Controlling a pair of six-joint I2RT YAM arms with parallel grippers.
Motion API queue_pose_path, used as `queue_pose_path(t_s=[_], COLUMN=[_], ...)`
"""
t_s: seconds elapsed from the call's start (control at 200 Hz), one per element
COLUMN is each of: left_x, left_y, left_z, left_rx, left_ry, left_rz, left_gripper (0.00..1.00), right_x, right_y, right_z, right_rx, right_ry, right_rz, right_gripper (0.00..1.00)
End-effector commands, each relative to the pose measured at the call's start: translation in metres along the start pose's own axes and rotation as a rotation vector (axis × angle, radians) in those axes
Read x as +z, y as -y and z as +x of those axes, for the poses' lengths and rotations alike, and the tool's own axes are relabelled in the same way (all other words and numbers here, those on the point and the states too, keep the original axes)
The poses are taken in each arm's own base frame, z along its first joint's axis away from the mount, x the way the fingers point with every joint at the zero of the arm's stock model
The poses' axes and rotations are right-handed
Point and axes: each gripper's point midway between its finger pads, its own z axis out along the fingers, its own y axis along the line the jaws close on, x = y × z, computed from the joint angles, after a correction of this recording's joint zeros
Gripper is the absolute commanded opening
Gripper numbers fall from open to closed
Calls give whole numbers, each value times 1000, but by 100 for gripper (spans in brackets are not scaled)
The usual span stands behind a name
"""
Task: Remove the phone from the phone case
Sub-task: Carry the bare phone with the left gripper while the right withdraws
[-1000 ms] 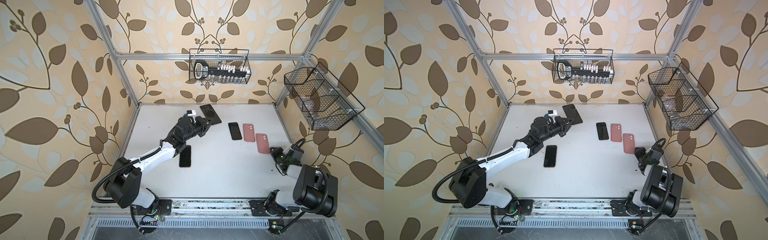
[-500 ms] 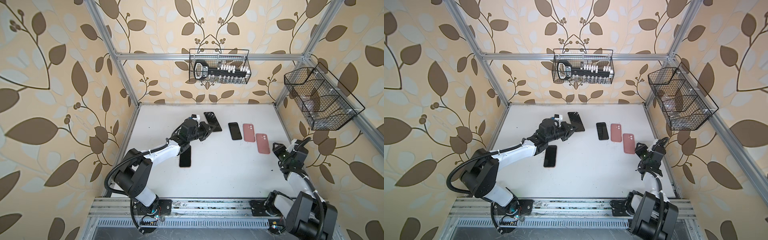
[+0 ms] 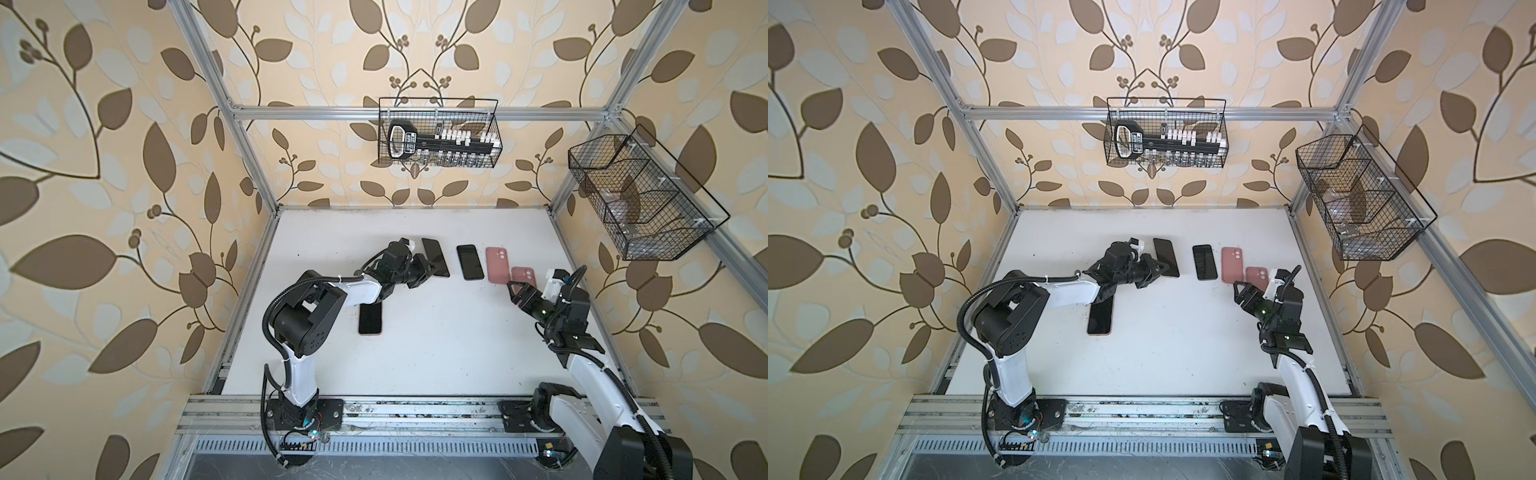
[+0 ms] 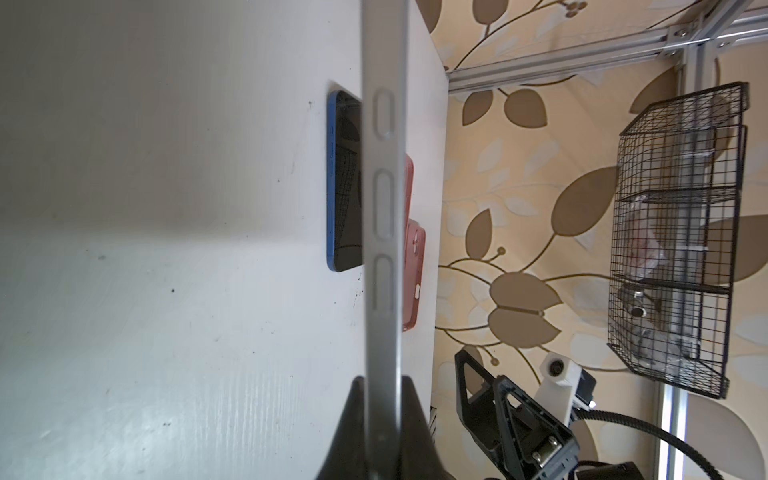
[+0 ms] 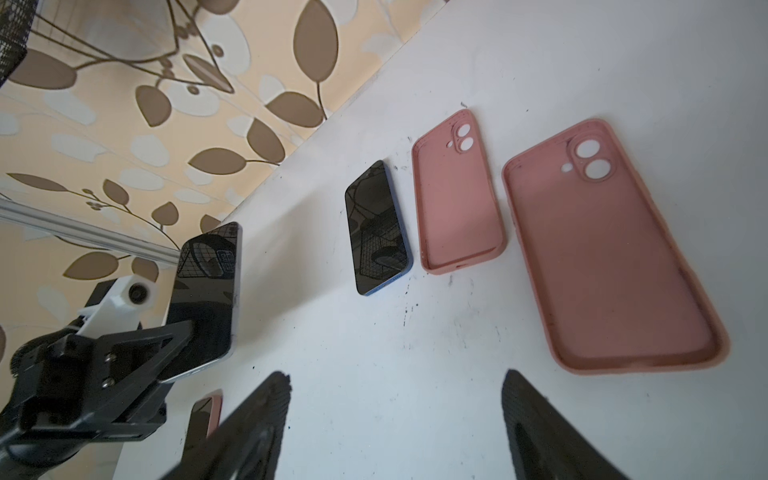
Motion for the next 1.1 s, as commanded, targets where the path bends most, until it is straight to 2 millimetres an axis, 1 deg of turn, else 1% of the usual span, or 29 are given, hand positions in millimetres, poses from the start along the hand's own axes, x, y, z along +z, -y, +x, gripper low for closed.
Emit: queue_pose_path(t_s=[0.0, 0.15, 0.25, 0.35, 0.575, 0.8, 1.095], left_x=[6, 26, 37, 46, 58, 73, 80], left_y=[64, 53, 42, 38, 25, 13, 1], left_z=[-4, 6, 7, 6, 3, -2, -9], left_rx=[144, 145, 142, 140, 156, 140, 119], left_ry=[8, -23, -32, -43, -47, -51, -36], left_rz=[174, 143, 124, 120, 73, 35, -5], left_gripper=[0, 0, 0, 0, 0, 0, 0], right_x=[-7, -14, -17, -18, -21, -23, -26], right_y=[-7, -8, -4, 2, 14, 21, 28], right_z=[-1, 3, 6, 7, 10, 11, 10], right_rx=[-43, -50, -49, -37, -8, 11, 32], right_ry=[-9, -12, -18, -22, -22, -20, -15], right_rz=[-12, -30, -29, -32, -33, -36, -36], right_gripper=[81, 81, 81, 81, 81, 81, 82])
